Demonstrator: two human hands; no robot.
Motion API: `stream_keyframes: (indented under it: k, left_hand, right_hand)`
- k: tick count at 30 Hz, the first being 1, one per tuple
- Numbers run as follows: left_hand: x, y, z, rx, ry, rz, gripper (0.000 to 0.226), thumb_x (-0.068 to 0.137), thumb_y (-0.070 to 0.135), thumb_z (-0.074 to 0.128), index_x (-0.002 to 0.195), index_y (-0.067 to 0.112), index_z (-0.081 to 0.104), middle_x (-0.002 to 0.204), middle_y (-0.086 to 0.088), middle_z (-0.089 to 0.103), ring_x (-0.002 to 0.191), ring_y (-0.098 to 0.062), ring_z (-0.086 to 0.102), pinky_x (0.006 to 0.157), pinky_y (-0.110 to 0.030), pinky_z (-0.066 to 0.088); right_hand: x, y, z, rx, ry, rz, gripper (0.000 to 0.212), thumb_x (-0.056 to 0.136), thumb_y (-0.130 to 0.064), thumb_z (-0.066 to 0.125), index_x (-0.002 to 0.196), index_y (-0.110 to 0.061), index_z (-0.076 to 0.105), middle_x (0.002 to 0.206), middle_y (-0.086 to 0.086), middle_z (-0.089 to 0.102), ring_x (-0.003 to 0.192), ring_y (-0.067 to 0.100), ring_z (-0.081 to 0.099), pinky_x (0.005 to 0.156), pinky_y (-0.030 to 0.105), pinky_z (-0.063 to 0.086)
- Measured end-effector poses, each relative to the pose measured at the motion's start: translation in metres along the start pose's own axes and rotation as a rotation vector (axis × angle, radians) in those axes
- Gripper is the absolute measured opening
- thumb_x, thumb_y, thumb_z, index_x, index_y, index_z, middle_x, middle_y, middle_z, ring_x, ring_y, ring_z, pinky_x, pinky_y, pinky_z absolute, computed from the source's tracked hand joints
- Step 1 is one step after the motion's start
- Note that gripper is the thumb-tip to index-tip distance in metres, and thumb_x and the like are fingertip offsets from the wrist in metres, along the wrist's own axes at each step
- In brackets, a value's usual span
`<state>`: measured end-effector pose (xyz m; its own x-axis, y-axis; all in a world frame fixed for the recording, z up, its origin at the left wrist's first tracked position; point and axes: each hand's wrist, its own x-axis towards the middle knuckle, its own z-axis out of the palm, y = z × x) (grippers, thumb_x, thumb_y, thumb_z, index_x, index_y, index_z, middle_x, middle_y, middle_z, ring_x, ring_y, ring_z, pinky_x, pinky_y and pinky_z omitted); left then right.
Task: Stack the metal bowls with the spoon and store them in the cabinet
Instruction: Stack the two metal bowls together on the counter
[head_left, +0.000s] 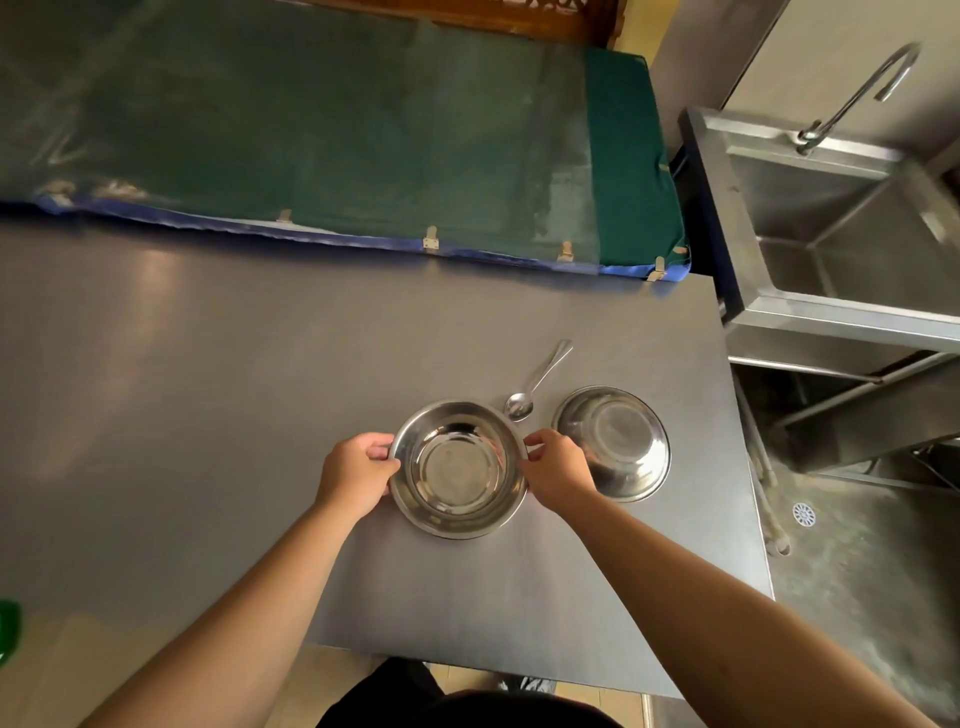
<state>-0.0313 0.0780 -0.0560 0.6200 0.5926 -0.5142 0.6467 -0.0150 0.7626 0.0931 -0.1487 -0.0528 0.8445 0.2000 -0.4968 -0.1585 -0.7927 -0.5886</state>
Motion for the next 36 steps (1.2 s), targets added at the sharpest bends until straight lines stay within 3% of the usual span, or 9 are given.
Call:
stream_keyframes:
  k: [8, 11, 13, 17, 21, 24, 29, 33, 36]
  left_hand:
    - [-0.015, -0.015, 0.014, 0.022, 0.011, -0.030, 0.034, 0.085, -0.003, 0.067, 0.116, 0.011, 0.071, 0.089, 0.003, 0.071, 0.076, -0.017, 0.070, 0.057, -0.028, 0.057]
    - [-0.018, -0.014, 0.019, 0.049, 0.023, -0.038, 0.031, 0.085, 0.003, 0.070, 0.115, 0.011, 0.071, 0.101, -0.004, 0.074, 0.086, -0.024, 0.071, 0.074, -0.038, 0.061]
    - [-0.020, -0.009, 0.024, 0.192, 0.088, 0.024, 0.032, 0.084, 0.015, 0.073, 0.116, 0.013, 0.069, 0.112, -0.004, 0.071, 0.101, -0.026, 0.068, 0.089, -0.037, 0.053]
    - [-0.029, 0.013, 0.044, 0.375, 0.183, 0.257, 0.031, 0.084, 0.025, 0.073, 0.114, 0.018, 0.067, 0.112, -0.001, 0.064, 0.104, -0.025, 0.062, 0.088, -0.034, 0.047]
    - [-0.038, 0.050, 0.091, 0.368, 0.043, 0.389, 0.028, 0.085, 0.026, 0.072, 0.112, 0.021, 0.068, 0.108, 0.003, 0.066, 0.098, -0.019, 0.065, 0.087, -0.029, 0.047]
    - [-0.043, 0.068, 0.127, 0.419, -0.097, 0.472, 0.036, 0.084, 0.027, 0.074, 0.119, 0.020, 0.066, 0.110, 0.004, 0.065, 0.097, -0.019, 0.064, 0.087, -0.029, 0.047]
    - [-0.037, 0.092, 0.181, 0.552, -0.273, 0.391, 0.059, 0.082, 0.044, 0.073, 0.132, 0.019, 0.055, 0.130, -0.001, 0.061, 0.115, -0.022, 0.060, 0.089, -0.028, 0.044]
    - [-0.024, 0.106, 0.211, 0.579, -0.293, 0.246, 0.078, 0.073, 0.053, 0.077, 0.135, 0.013, 0.052, 0.136, -0.008, 0.057, 0.121, -0.027, 0.057, 0.085, -0.026, 0.037]
    - [-0.011, 0.109, 0.223, 0.577, -0.289, 0.129, 0.089, 0.070, 0.059, 0.078, 0.137, 0.009, 0.048, 0.141, -0.011, 0.053, 0.125, -0.031, 0.054, 0.087, -0.028, 0.037]
  right_hand:
    - [-0.010, 0.022, -0.007, 0.035, -0.040, -0.015, 0.032, 0.089, -0.016, 0.067, 0.120, -0.014, 0.065, 0.089, -0.001, 0.068, 0.083, 0.025, 0.071, 0.077, 0.037, 0.061]
    - [-0.010, 0.027, -0.013, 0.049, -0.083, -0.024, 0.033, 0.088, -0.017, 0.069, 0.120, -0.015, 0.063, 0.091, -0.002, 0.067, 0.080, 0.025, 0.072, 0.073, 0.036, 0.060]
    - [-0.009, 0.032, -0.020, 0.050, -0.087, -0.023, 0.034, 0.087, -0.021, 0.070, 0.120, -0.018, 0.063, 0.094, -0.003, 0.066, 0.082, 0.025, 0.072, 0.074, 0.034, 0.059]
    - [-0.003, 0.042, -0.045, 0.063, -0.011, 0.003, 0.031, 0.085, -0.025, 0.069, 0.115, -0.020, 0.068, 0.096, -0.004, 0.069, 0.086, 0.026, 0.072, 0.081, 0.037, 0.060]
    - [0.009, 0.057, -0.082, 0.102, 0.075, 0.062, 0.028, 0.087, -0.026, 0.068, 0.114, -0.020, 0.067, 0.096, -0.004, 0.068, 0.088, 0.022, 0.068, 0.074, 0.033, 0.058]
    - [0.018, 0.069, -0.106, 0.143, 0.114, 0.104, 0.032, 0.086, -0.026, 0.071, 0.116, -0.018, 0.065, 0.103, 0.000, 0.069, 0.090, 0.026, 0.070, 0.084, 0.038, 0.058]
    - [0.030, 0.097, -0.137, 0.148, 0.157, 0.185, 0.045, 0.082, -0.041, 0.078, 0.118, -0.017, 0.064, 0.098, -0.003, 0.067, 0.086, 0.025, 0.070, 0.073, 0.030, 0.052]
    - [0.040, 0.115, -0.145, 0.188, 0.125, 0.268, 0.061, 0.075, -0.046, 0.084, 0.122, -0.014, 0.061, 0.112, 0.005, 0.067, 0.097, 0.031, 0.070, 0.086, 0.045, 0.059]
    - [0.045, 0.122, -0.146, 0.206, 0.105, 0.315, 0.067, 0.073, -0.046, 0.086, 0.126, -0.013, 0.060, 0.113, 0.005, 0.067, 0.097, 0.030, 0.070, 0.088, 0.048, 0.059]
